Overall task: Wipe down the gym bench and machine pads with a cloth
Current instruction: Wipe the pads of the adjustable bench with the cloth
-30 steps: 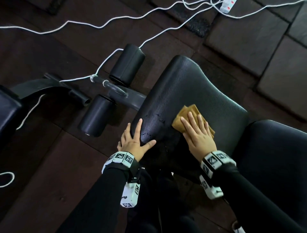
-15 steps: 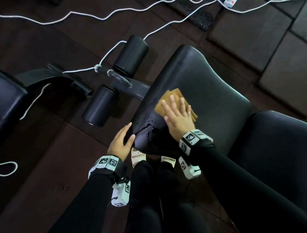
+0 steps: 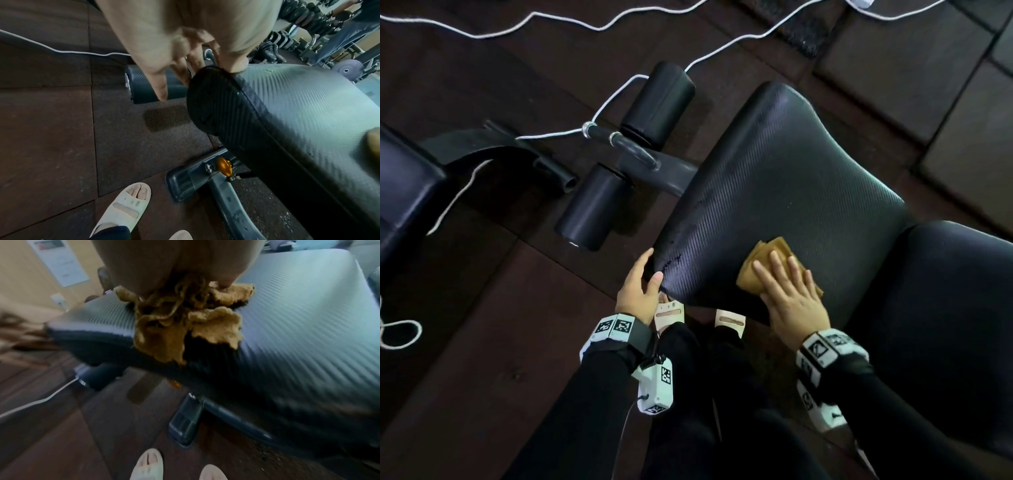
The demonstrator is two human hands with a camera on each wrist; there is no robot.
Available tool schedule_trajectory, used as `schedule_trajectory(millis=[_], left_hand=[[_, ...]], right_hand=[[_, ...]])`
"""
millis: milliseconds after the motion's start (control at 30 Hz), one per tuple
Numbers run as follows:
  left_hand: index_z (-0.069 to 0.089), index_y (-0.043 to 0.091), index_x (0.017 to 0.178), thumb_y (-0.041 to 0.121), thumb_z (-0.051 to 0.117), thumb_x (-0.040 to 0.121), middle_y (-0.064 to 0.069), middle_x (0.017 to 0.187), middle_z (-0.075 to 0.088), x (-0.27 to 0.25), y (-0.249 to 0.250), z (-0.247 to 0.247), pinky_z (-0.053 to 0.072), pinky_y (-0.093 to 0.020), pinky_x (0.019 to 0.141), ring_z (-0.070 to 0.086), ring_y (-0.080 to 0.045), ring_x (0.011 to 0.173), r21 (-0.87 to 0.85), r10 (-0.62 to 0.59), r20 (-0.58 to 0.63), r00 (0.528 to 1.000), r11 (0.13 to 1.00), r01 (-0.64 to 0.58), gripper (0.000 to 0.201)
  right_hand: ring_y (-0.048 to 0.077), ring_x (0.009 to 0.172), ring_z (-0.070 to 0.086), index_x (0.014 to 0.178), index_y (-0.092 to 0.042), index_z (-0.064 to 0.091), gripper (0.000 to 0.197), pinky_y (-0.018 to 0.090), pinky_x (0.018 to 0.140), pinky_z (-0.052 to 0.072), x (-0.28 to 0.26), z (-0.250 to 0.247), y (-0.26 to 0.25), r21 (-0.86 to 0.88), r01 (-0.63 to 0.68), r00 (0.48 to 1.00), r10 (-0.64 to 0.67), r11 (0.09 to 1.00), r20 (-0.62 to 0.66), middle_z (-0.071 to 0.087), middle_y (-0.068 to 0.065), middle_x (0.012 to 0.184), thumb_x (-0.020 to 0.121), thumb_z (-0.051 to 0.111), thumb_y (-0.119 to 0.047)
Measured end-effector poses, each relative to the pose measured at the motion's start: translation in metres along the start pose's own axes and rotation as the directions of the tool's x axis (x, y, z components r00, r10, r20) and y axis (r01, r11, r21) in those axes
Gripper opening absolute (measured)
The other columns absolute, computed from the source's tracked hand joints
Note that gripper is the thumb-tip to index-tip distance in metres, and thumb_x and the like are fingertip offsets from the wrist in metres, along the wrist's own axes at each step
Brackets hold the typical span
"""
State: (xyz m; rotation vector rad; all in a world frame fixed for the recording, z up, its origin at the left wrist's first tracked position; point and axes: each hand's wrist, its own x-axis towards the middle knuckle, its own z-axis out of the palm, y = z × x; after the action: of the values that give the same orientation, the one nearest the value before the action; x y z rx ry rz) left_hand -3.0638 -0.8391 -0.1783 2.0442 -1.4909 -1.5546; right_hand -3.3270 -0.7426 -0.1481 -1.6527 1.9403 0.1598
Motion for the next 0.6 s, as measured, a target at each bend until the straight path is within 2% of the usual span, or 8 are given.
schedule_trajectory(millis=[67, 100, 200, 300, 367, 467, 533, 600], left_hand=[[0.04, 0.039, 0.139, 0.024, 0.051, 0.096, 0.008, 0.144, 0.045, 0.0, -0.001, 0.001, 0.029, -0.024, 0.104, 0.042, -0.018, 0.132, -0.002, 0.004, -0.001, 1.0, 1.0, -0.004, 0.047], [0.04, 0.039, 0.139, 0.024, 0.051, 0.096, 0.007, 0.144, 0.046, 0.001, -0.001, 0.001, 0.029, -0.025, 0.104, 0.043, -0.019, 0.131, -0.002, 0.003, -0.001, 1.0, 1.0, -0.003, 0.047], [0.04, 0.037, 0.14, 0.024, 0.051, 0.096, 0.005, 0.144, 0.046, 0.002, -0.003, 0.001, 0.03, -0.025, 0.104, 0.043, -0.019, 0.131, -0.006, 0.005, 0.003, 1.0, 1.0, -0.005, 0.047], [0.04, 0.036, 0.14, 0.023, 0.052, 0.096, 0.004, 0.143, 0.047, 0.002, -0.004, 0.002, 0.029, -0.021, 0.101, 0.044, -0.019, 0.13, -0.023, 0.01, -0.009, 1.0, 1.0, -0.011, 0.047], [0.041, 0.036, 0.139, 0.023, 0.053, 0.095, 0.005, 0.143, 0.047, 0.002, -0.004, 0.003, 0.03, -0.019, 0.099, 0.045, -0.018, 0.129, -0.031, 0.015, -0.02, 1.0, 0.999, -0.015, 0.047], [0.041, 0.038, 0.139, 0.023, 0.053, 0.095, 0.006, 0.142, 0.047, 0.003, -0.004, 0.002, 0.03, -0.019, 0.098, 0.046, -0.018, 0.128, -0.022, 0.011, -0.014, 1.0, 1.0, -0.011, 0.047], [0.041, 0.039, 0.138, 0.023, 0.053, 0.095, 0.006, 0.143, 0.047, 0.003, -0.004, 0.002, 0.03, -0.02, 0.098, 0.045, -0.019, 0.128, -0.016, 0.006, -0.001, 1.0, 1.0, -0.006, 0.048], [0.041, 0.039, 0.138, 0.023, 0.053, 0.095, 0.006, 0.142, 0.047, 0.004, -0.004, 0.001, 0.029, -0.021, 0.099, 0.045, -0.019, 0.128, -0.024, 0.004, 0.005, 1.0, 1.0, -0.004, 0.048]], right_hand=[[0.022, 0.146, -0.005, 0.141, -0.05, -0.008, 0.057, 0.041, 0.116, -0.002, 0.023, -0.007, 0.001, 0.077, -0.08, 0.997, 0.081, 0.994, -0.008, -0.012, -0.018, 0.153, 0.098, 0.027, -0.039], [0.022, 0.146, -0.009, 0.14, -0.052, -0.011, 0.058, 0.042, 0.116, -0.005, 0.037, -0.011, -0.004, 0.1, -0.104, 0.994, 0.106, 0.99, -0.017, -0.014, -0.018, 0.153, 0.098, 0.027, -0.038], [0.027, 0.145, -0.009, 0.145, -0.045, -0.004, 0.057, 0.046, 0.115, -0.008, 0.076, -0.02, -0.034, 0.113, -0.102, 0.993, 0.109, 0.988, -0.051, -0.005, -0.01, 0.158, 0.1, 0.029, -0.035], [0.029, 0.145, -0.011, 0.149, -0.039, 0.002, 0.057, 0.048, 0.113, -0.009, 0.09, -0.016, -0.069, 0.057, -0.011, 0.999, 0.014, 0.998, -0.046, -0.005, -0.007, 0.159, 0.099, 0.029, -0.033], [0.031, 0.145, -0.004, 0.149, -0.036, 0.009, 0.057, 0.05, 0.113, -0.004, 0.079, -0.006, -0.085, -0.002, 0.105, 0.994, -0.105, 0.994, -0.041, 0.003, -0.005, 0.159, 0.098, 0.034, -0.031], [0.032, 0.143, 0.018, 0.147, -0.034, 0.023, 0.059, 0.052, 0.112, 0.013, 0.04, 0.012, -0.085, -0.071, 0.263, 0.965, -0.264, 0.962, -0.001, 0.021, -0.003, 0.156, 0.094, 0.046, -0.03], [0.031, 0.141, 0.025, 0.147, -0.035, 0.023, 0.057, 0.053, 0.111, 0.02, 0.013, 0.02, -0.068, -0.115, 0.283, 0.959, -0.278, 0.952, 0.054, 0.026, -0.003, 0.154, 0.093, 0.041, -0.034], [0.027, 0.139, 0.029, 0.145, -0.036, 0.025, 0.056, 0.05, 0.112, 0.024, -0.006, 0.02, -0.046, -0.137, 0.242, 0.969, -0.233, 0.961, 0.082, 0.03, -0.004, 0.152, 0.09, 0.035, -0.036]])
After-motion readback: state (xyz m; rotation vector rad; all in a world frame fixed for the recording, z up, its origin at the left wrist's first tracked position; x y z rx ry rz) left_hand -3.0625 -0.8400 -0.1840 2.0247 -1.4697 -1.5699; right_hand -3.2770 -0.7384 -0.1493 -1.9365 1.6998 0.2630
